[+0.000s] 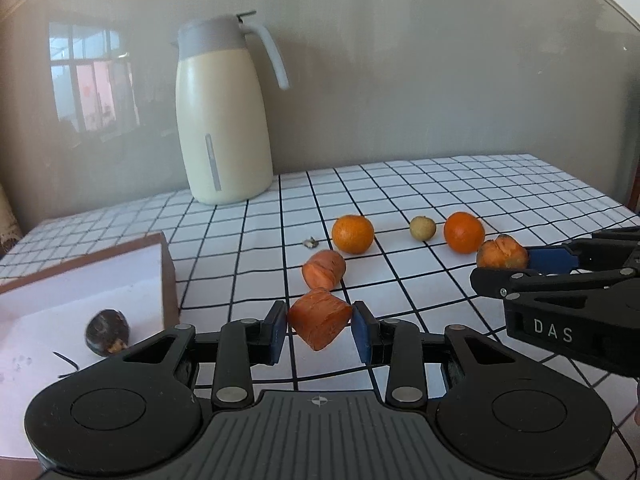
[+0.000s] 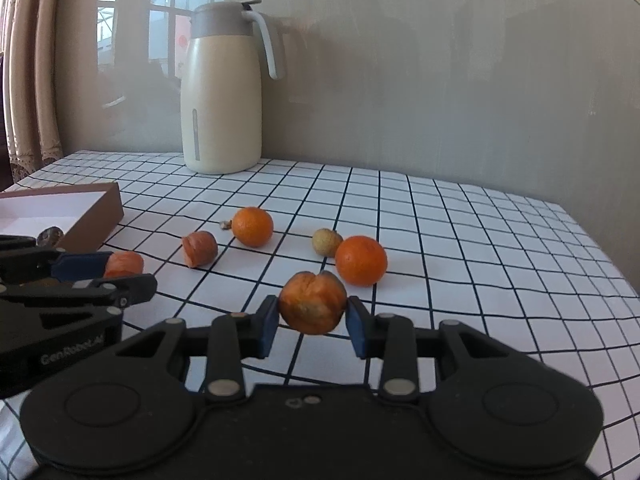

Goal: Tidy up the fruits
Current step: 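Carry the held chunk and reddish fruit over the cardboard box with both grippers, then open both grippers above the box to drop the chunk and reddish fruit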

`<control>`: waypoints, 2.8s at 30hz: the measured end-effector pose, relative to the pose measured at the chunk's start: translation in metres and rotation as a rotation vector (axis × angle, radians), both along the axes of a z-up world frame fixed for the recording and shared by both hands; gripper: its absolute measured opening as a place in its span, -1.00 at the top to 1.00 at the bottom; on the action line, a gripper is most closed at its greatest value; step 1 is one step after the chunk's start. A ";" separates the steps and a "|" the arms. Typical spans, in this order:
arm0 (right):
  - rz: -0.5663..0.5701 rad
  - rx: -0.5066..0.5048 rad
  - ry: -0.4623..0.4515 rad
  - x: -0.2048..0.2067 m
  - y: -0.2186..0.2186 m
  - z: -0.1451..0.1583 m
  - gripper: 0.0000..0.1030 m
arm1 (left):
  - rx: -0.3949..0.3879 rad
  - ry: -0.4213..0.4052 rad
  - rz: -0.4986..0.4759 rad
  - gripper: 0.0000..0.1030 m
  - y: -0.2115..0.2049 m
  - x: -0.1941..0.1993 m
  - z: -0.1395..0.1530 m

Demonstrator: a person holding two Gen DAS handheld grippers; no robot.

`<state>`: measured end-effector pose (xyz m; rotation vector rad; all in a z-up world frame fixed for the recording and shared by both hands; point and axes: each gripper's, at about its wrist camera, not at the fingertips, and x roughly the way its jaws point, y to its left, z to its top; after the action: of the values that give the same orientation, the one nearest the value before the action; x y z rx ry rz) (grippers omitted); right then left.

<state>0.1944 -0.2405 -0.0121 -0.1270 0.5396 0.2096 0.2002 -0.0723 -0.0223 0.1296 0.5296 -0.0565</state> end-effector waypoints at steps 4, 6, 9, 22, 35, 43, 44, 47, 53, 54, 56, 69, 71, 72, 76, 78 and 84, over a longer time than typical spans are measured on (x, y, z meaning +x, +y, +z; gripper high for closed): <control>0.007 0.001 -0.015 -0.007 0.002 0.008 0.46 | 0.005 -0.018 0.001 0.32 0.003 -0.009 0.009; 0.014 -0.003 -0.027 -0.013 0.003 0.012 0.46 | 0.010 -0.026 0.003 0.32 0.005 -0.013 0.012; 0.027 -0.011 -0.042 -0.023 0.006 0.017 0.46 | 0.027 -0.036 0.002 0.32 0.006 -0.021 0.014; 0.079 -0.008 -0.071 -0.054 0.022 0.030 0.46 | 0.069 -0.084 0.027 0.32 0.026 -0.057 0.030; 0.189 -0.006 -0.091 -0.084 0.064 0.038 0.46 | 0.056 -0.124 0.115 0.32 0.069 -0.094 0.039; 0.284 -0.011 -0.105 -0.101 0.100 0.042 0.46 | 0.053 -0.140 0.185 0.32 0.100 -0.111 0.041; 0.295 -0.011 -0.107 -0.102 0.105 0.043 0.46 | 0.053 -0.141 0.193 0.32 0.104 -0.114 0.041; 0.332 -0.012 -0.109 -0.106 0.120 0.044 0.46 | 0.052 -0.145 0.219 0.32 0.115 -0.121 0.042; 0.388 -0.014 -0.122 -0.112 0.144 0.047 0.46 | 0.054 -0.152 0.268 0.32 0.137 -0.132 0.043; 0.396 -0.012 -0.123 -0.112 0.148 0.047 0.46 | 0.054 -0.153 0.277 0.32 0.141 -0.134 0.043; 0.408 -0.014 -0.125 -0.113 0.156 0.048 0.46 | 0.053 -0.155 0.294 0.32 0.149 -0.137 0.044; 0.494 -0.012 -0.137 -0.118 0.196 0.049 0.46 | 0.046 -0.173 0.399 0.32 0.192 -0.152 0.045; 0.503 -0.012 -0.138 -0.116 0.201 0.049 0.46 | 0.047 -0.169 0.407 0.32 0.195 -0.151 0.044; 0.506 -0.011 -0.136 -0.115 0.204 0.050 0.46 | 0.048 -0.166 0.410 0.32 0.198 -0.150 0.044; 0.513 -0.007 -0.135 -0.110 0.210 0.050 0.46 | 0.049 -0.163 0.427 0.32 0.205 -0.146 0.043; 0.517 -0.007 -0.134 -0.109 0.213 0.049 0.46 | 0.050 -0.163 0.434 0.32 0.209 -0.145 0.044; 0.529 -0.013 -0.133 -0.104 0.222 0.049 0.46 | 0.061 -0.169 0.448 0.32 0.221 -0.139 0.048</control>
<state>0.0908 -0.0184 0.0368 -0.2941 0.3655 0.7085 0.0613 0.1484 0.0255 0.0724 0.3820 0.4049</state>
